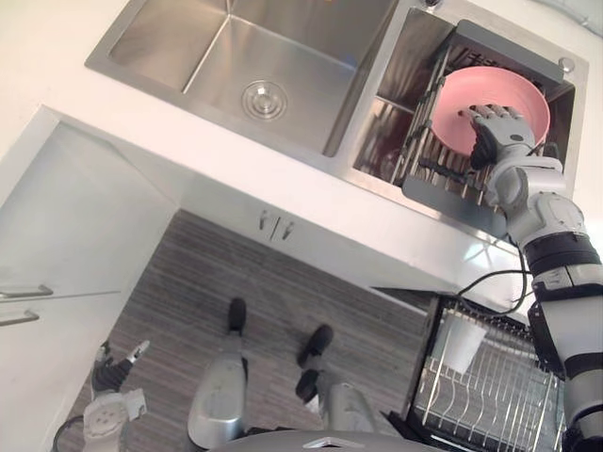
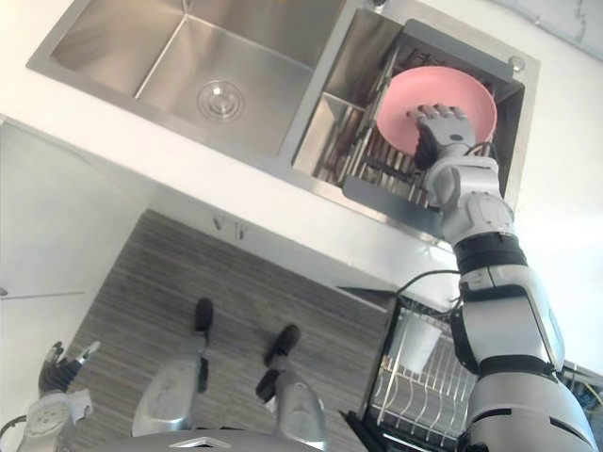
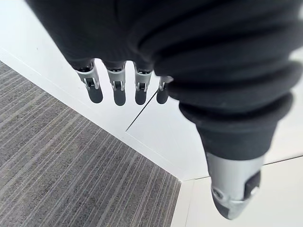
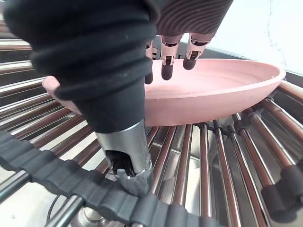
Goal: Walk over to the sink, pick up the cup, carry it to the dishwasher, place the cup inside the dishwasher, then close the dishwasher door
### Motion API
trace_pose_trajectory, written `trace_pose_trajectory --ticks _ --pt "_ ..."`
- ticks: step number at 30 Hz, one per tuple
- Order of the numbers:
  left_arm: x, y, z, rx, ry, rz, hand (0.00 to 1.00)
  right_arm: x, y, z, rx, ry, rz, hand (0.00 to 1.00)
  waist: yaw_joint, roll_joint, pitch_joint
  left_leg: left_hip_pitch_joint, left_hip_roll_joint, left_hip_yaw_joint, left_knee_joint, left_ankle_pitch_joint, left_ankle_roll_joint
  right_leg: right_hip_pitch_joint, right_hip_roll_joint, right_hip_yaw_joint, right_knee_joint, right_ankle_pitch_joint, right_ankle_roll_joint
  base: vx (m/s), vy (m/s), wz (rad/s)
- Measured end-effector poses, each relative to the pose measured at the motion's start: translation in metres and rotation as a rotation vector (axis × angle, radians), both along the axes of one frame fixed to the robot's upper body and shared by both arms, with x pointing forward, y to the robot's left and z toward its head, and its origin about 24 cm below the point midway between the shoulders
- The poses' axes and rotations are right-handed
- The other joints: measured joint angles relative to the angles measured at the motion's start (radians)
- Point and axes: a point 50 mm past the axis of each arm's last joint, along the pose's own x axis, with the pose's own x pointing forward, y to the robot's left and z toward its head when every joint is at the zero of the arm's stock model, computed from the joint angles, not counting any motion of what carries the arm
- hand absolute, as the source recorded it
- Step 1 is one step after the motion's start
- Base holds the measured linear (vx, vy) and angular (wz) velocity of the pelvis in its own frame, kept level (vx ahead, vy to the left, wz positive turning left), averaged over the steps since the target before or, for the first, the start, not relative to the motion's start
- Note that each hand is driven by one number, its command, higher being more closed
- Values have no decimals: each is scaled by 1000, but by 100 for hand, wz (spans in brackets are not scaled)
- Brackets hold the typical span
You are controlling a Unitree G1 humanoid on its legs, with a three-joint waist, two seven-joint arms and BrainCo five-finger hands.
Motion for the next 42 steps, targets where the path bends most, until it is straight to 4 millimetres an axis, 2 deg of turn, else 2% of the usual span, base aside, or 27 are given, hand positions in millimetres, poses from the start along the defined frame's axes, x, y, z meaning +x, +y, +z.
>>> trace_pose_trajectory --ticks 15,18,21,27,33,36,38,42 --pt "1 -2 0 -12 -10 -1 0 -1 2 3 -85 -145 6 100 -3 13 8 -14 0 3 -6 9 -4 -11 2 3 -13 18 -7 30 7 -1" --pt "2 -2 0 -10 -14 -2 0 -4 2 2 -90 -215 23 100 -7 13 8 -14 1 5 -6 10 -3 -11 2 3 -13 24 -6 56 1 -2" --pt "2 -2 1 -4 -27 -4 0 -7 4 11 -90 -317 40 100 -11 12 8 -10 1 7 -1 15 3 -8 3 4 -13 25 -6 77 -4 -2" --pt "1 -2 0 -3 -25 -4 0 -13 6 10 -62 -391 88 100 -20 12 7 7 2 9 0 16 2 9 4 6 -13 25 -6 71 -5 -1" --pt "-1 -2 -1 2 -14 -4 0 -25 11 39 -36 -598 126 100 -26 10 -1 30 7 13 -6 9 -5 30 9 11 -13 24 -6 40 -4 -3" --pt "-6 -2 -6 -4 13 4 0 -25 12 33 -35 -580 140 100 -25 10 -28 33 11 17 -6 6 -8 30 13 17 -13 22 -8 47 -10 -5" --pt "-10 -2 -8 -1 30 6 0 -27 8 21 -15 -550 131 100 -25 8 -56 36 14 18 -6 8 -5 31 15 18 -13 19 -8 84 -16 -2" --pt "-13 -2 -11 3 49 4 0 -28 5 15 41 -545 127 100 -31 5 -85 40 16 23 -6 8 -5 32 17 25 -13 19 -8 67 -8 -4"
